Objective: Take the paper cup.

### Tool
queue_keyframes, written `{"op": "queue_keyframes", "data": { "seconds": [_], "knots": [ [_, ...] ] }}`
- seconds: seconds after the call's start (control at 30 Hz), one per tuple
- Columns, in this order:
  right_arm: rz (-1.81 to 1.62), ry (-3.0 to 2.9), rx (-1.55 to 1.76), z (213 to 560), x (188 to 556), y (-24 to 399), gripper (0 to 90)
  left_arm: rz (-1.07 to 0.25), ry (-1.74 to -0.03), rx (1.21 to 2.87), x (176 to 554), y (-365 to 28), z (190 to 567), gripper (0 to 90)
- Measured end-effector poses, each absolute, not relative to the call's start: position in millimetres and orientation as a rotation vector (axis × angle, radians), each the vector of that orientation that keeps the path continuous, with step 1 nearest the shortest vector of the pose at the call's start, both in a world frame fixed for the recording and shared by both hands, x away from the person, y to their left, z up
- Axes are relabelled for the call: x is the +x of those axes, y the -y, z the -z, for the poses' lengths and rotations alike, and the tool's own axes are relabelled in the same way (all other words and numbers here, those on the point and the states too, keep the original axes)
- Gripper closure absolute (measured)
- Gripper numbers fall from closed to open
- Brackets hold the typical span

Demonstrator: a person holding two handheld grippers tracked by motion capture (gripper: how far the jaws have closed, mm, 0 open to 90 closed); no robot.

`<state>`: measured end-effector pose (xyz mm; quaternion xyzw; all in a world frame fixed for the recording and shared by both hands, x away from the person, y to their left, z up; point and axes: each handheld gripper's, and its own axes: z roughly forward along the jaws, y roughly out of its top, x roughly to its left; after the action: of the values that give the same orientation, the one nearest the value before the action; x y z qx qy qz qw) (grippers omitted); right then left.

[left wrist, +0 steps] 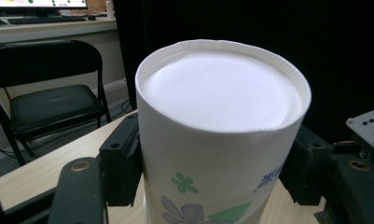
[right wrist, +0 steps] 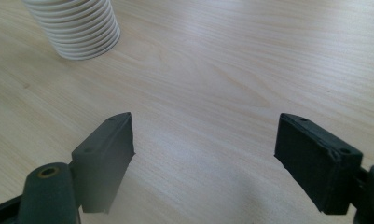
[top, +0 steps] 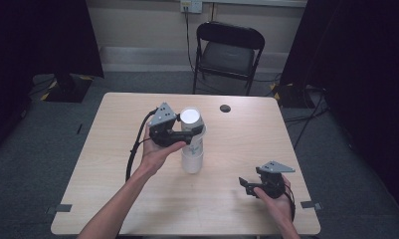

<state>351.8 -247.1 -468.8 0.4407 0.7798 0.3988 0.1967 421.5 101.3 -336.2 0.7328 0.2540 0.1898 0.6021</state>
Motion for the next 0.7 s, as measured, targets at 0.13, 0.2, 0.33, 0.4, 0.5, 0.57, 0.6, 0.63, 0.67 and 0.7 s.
{"op": "queue_keyframes", "data": {
  "seconds": [0.13, 0.2, 0.33, 0.4, 0.5, 0.57, 0.6, 0.63, 0.67, 0.7],
  "knots": [
    [-1.116, -2.181, 1.235, 468.6, 351.5, 246.9, 19.1, -0.444, -0.601, 1.672, 419.7, -109.7, 329.6, 33.0],
    [-1.115, -2.181, 1.234, 468.6, 351.6, 246.8, 19.1, -0.448, -0.602, 1.667, 418.7, -113.8, 327.8, 33.0],
    [-1.115, -2.18, 1.234, 468.8, 351.8, 246.5, 19.1, -0.443, -0.591, 1.676, 414.7, -119.6, 323.8, 33.0],
    [-1.113, -2.18, 1.233, 468.8, 351.5, 245.6, 19.5, -0.458, -0.561, 1.685, 406.0, -122.7, 317.7, 33.0],
    [-1.101, -2.177, 1.236, 469.0, 351.7, 244.5, 21.1, -0.467, -0.553, 1.691, 399.2, -127.5, 314.4, 32.9],
    [-1.106, -2.172, 1.229, 468.2, 351.1, 243.9, 21.6, -0.476, -0.562, 1.68, 396.0, -132.2, 315.4, 33.0],
    [-1.109, -2.169, 1.228, 467.8, 350.7, 243.5, 21.7, -0.47, -0.565, 1.677, 394.4, -134.2, 316.3, 32.9],
    [-1.111, -2.167, 1.225, 467.5, 350.5, 243.2, 21.9, -0.474, -0.569, 1.677, 392.7, -136.3, 317.7, 32.9],
    [-1.11, -2.168, 1.22, 467.4, 350.5, 242.8, 22.0, -0.479, -0.576, 1.672, 391.1, -138.5, 319.1, 32.9],
    [-1.114, -2.17, 1.22, 467.2, 350.4, 242.3, 22.6, -0.482, -0.588, 1.665, 389.3, -141.1, 320.9, 33.0]
  ]
}}
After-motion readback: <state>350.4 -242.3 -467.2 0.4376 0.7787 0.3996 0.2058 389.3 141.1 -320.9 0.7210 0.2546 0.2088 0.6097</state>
